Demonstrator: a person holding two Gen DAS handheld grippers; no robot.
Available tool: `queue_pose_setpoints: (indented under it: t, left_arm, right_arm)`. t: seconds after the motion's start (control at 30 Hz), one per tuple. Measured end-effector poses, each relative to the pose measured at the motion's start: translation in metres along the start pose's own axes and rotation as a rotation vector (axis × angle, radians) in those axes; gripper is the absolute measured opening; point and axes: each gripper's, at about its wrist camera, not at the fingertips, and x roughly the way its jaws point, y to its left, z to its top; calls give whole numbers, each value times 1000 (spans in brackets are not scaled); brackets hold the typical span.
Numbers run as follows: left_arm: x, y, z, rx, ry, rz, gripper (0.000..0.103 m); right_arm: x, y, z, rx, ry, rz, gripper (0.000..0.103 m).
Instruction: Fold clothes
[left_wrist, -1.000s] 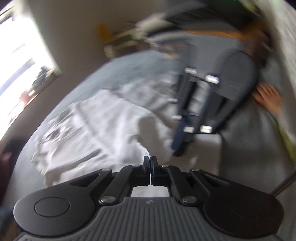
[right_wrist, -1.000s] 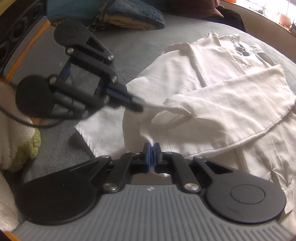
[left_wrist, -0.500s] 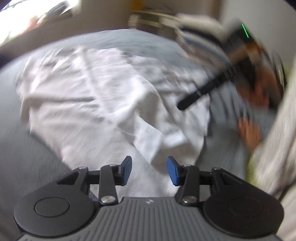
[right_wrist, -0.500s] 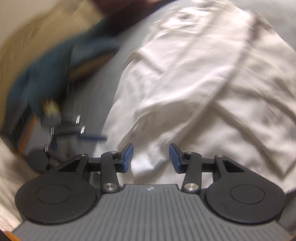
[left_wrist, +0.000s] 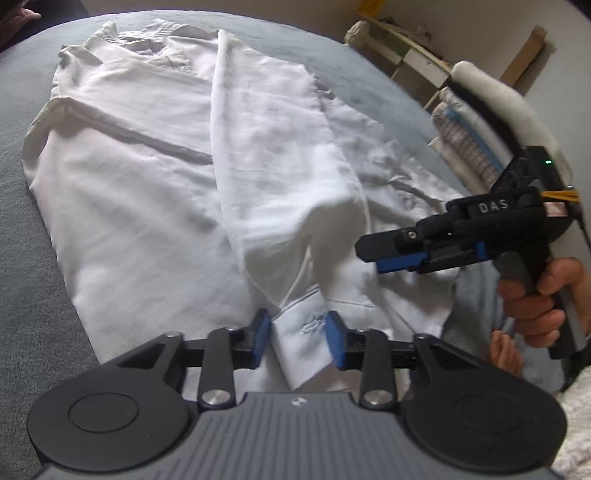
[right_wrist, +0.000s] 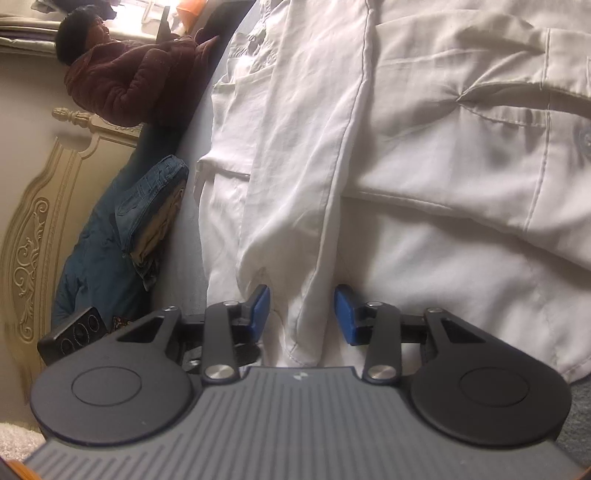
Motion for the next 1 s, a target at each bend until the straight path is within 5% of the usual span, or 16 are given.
queue_pose_setpoints:
  t: [0.13,0.6,0.7,1.0]
  left_arm:
    - [-6,6,0,-27,-1,12,7]
    - [-20,16,-2,-37,22,73,5]
    - [-16,16,-3,-35,31,74,9]
    - [-31,-3,-8,73,21,68,50]
  right_arm:
    - [4,5,-1,-31,9,11,7]
    - [13,11,-8,-31,37,22,3]
    - [14,8,-10,-36,38,-18,4]
    - [-11,36,-9,-263,-9,-172,7]
